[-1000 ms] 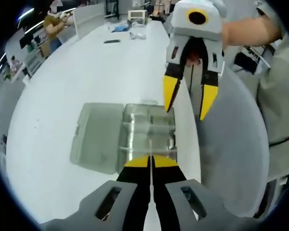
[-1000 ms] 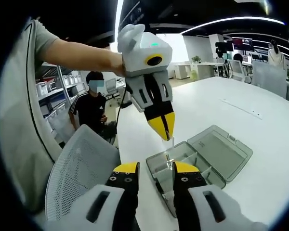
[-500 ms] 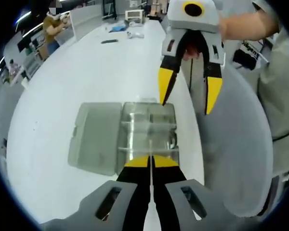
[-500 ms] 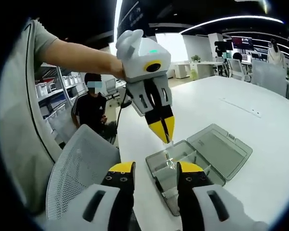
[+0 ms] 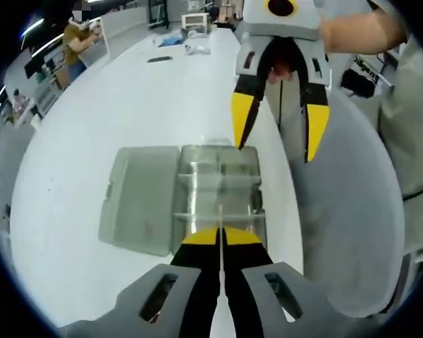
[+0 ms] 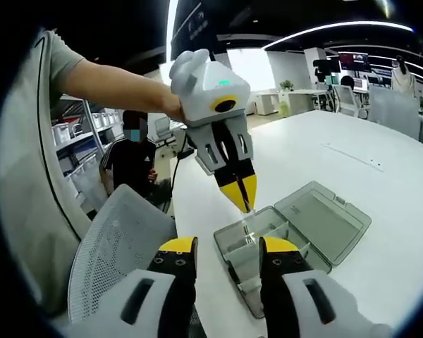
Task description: Insert the divider into the dual guide fixture by aligning both edges with the guide slots and pushing it downward to the bottom, including one-sided entry, uneven engagement, binding, and posture correction.
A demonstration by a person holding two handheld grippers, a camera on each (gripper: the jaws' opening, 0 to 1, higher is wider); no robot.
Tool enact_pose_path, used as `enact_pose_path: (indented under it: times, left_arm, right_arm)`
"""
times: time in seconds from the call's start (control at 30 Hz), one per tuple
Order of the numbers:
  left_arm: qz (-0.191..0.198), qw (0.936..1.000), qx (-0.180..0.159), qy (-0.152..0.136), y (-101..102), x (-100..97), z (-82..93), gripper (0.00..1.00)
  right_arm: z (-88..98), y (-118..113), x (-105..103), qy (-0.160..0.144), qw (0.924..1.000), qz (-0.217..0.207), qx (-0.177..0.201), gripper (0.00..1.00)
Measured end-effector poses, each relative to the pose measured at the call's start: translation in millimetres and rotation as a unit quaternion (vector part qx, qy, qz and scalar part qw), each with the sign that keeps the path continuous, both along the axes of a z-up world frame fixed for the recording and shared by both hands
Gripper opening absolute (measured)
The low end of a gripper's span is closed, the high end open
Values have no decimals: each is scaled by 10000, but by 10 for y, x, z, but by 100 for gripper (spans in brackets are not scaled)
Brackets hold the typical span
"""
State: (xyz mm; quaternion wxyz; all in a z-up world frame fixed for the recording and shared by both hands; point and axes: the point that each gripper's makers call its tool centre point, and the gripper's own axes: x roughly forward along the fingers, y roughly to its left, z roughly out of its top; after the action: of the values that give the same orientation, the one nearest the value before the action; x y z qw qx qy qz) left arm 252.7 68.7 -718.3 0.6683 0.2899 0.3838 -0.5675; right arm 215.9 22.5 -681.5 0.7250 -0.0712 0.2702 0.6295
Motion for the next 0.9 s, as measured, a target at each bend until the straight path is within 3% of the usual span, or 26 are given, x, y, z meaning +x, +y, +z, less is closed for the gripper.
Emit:
enact_pose_path:
  times: [0.9]
  left_arm:
    - [-79,10000,47,-1,-6,34,-65,0]
  right_arm:
    - [-12,-17,18,38,10000,-71,-20,32]
